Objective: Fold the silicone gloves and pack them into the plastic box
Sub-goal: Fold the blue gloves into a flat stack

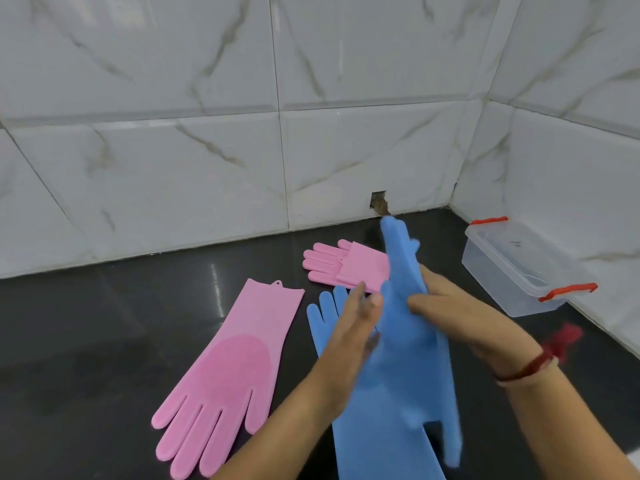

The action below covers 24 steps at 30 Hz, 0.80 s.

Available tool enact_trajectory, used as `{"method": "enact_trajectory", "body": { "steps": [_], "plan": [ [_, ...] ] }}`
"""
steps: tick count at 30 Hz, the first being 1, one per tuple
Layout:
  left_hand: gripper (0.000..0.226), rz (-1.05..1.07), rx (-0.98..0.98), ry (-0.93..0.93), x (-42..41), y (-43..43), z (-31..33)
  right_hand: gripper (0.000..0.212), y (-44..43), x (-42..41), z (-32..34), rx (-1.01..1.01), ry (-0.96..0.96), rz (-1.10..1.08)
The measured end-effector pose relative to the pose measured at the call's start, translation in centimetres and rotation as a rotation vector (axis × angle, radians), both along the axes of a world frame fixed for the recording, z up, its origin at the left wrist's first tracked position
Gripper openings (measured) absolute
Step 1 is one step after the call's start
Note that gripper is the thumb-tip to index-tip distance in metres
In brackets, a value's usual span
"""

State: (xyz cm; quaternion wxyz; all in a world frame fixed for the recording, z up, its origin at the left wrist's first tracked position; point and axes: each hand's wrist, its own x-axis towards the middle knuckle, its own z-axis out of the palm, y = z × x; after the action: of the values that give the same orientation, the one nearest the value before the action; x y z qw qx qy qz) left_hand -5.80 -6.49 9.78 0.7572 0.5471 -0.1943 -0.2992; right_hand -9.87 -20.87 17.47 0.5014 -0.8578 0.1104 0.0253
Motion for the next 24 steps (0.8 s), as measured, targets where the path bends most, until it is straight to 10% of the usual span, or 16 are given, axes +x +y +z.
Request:
{"method": "enact_trajectory", "body": {
  "steps": [3, 6, 14, 19, 24],
  "plan": [
    [0.088, -0.075, -0.172, 0.12, -0.5, -0.8, 0.6, 0.059, 4.4, -0.6, 0.7, -0.608, -0.029, 0.047],
    [0.069, -0.051, -0.332, 0.379, 1.1, -0.1, 0.1, 0.061, 8.0, -2.0, -0.8, -0.756, -0.05, 0.071],
    [0.049, 0.117, -0.295, 0.781, 4.5, 1.8, -6.1, 0.062, 1.9, -1.3, -7.3, -0.519, -0.167, -0.323],
    [0.04, 0.052, -0.239, 0.802, 5.6, 1.5, -7.3, 0.046, -0.1, -0.4, -11.0, 0.415, 0.068, -0.083],
    [0.039, 0.036, -0.19, 0.745, 7.6, 1.3, -6.7, 0.063, -0.7, 0.6, -11.7, 0.601, -0.09, -0.07]
  ]
}}
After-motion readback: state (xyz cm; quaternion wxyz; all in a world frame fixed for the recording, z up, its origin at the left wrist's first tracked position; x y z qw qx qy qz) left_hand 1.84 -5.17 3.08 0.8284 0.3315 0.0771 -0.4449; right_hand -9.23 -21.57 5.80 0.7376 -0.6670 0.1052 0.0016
